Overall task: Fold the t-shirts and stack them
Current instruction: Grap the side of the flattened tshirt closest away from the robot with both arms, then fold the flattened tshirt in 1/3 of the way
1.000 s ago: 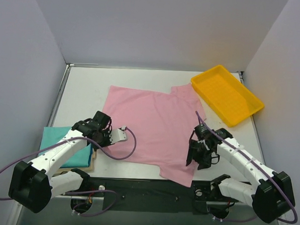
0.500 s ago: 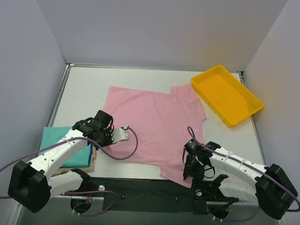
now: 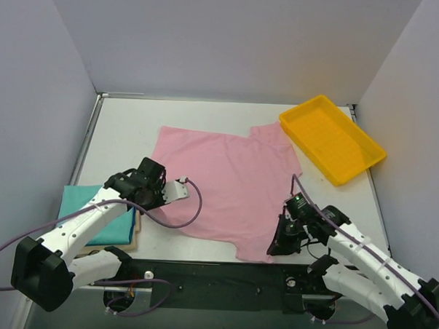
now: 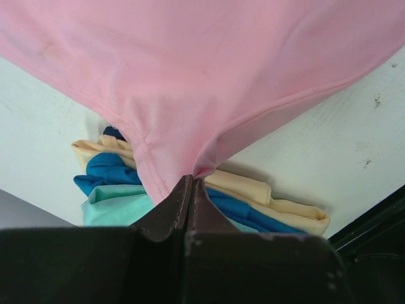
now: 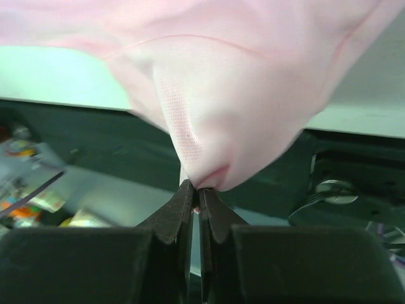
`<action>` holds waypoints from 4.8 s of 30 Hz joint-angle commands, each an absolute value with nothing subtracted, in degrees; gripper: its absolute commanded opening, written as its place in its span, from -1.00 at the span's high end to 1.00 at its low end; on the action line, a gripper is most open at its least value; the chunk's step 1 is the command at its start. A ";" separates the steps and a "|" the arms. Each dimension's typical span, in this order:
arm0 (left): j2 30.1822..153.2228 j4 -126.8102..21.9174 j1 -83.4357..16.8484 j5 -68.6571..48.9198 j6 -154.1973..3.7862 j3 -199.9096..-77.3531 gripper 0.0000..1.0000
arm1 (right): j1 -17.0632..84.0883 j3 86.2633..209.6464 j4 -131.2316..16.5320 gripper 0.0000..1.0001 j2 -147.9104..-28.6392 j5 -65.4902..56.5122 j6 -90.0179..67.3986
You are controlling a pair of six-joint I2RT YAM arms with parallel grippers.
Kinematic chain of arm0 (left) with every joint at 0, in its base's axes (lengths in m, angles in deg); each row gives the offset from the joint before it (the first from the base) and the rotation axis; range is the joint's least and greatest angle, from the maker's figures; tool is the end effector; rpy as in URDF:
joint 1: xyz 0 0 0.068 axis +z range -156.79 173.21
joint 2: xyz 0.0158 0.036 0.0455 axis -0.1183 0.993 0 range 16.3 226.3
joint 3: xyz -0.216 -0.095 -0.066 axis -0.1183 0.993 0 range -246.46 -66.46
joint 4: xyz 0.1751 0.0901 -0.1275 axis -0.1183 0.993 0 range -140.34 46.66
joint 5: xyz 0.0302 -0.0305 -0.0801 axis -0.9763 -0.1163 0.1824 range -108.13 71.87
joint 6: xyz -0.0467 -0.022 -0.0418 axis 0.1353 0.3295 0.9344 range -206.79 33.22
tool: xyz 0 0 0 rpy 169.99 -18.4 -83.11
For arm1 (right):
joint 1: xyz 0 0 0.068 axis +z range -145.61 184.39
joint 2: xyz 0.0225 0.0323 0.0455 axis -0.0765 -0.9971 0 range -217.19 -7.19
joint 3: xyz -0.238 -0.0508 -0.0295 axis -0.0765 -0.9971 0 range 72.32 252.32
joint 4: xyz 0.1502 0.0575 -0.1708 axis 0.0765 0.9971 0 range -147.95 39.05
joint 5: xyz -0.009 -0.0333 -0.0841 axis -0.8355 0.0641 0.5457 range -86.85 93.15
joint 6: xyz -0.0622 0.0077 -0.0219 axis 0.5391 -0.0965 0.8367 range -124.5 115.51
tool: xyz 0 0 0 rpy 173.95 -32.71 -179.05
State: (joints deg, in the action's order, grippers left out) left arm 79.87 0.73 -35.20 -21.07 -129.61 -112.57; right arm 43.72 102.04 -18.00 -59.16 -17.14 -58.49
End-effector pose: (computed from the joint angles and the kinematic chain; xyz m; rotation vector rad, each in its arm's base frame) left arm 0.1647 -0.0859 0.1988 1.6039 2.2623 0.1364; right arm 0.1085 0.1125 0.1635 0.2453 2.9240 0.8877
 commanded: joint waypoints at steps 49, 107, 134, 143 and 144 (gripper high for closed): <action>102.08 -12.20 -29.82 -21.73 -121.76 -123.07 1.00 | 3.95 139.90 -9.17 1.00 -108.00 -22.34 -16.27; 85.29 -0.25 -43.62 -9.16 -141.19 -104.43 0.49 | -14.95 105.18 -23.33 0.03 -74.79 -7.75 -39.39; 91.00 -6.04 -40.90 -14.70 -132.22 -107.95 0.03 | 27.15 130.77 -19.45 1.00 -102.10 -1.68 -21.02; 91.97 -5.96 -39.84 -15.40 -133.10 -108.38 0.04 | 27.76 132.88 -18.49 1.00 -104.85 -4.14 -18.91; 92.14 -5.78 -39.75 -15.23 -133.02 -108.56 0.04 | 28.29 132.88 -18.40 1.00 -103.45 -4.23 -18.56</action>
State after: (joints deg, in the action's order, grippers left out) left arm 91.78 -4.63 -40.36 -14.99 -133.05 -107.63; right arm 27.02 130.93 -21.67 -106.61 -3.48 -20.44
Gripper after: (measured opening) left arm 0.482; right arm 0.001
